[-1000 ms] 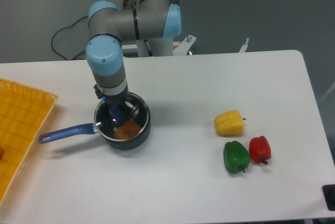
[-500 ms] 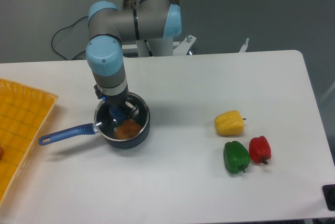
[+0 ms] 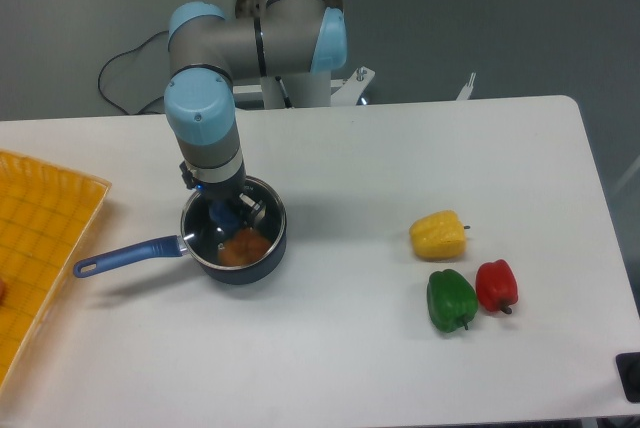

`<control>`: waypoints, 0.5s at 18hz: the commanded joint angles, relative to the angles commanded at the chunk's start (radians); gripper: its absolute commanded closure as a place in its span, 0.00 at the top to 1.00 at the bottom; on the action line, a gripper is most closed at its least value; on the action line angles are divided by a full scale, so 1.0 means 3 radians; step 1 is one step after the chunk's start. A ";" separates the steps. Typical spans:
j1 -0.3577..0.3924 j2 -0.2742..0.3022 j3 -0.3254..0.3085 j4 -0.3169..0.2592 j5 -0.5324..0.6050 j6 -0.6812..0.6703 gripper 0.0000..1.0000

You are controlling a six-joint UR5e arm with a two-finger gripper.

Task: Close the pot lid
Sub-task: 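Hold the lid seated on the saucepan and release the knob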

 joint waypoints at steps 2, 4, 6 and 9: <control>0.0000 0.0000 0.0000 0.0000 0.0005 0.0000 0.68; 0.0000 0.0000 0.0000 0.0000 0.0005 0.0005 0.72; 0.0000 0.0000 0.0000 -0.0005 0.0010 0.0005 0.73; 0.0000 0.0000 0.0000 -0.0005 0.0010 0.0005 0.84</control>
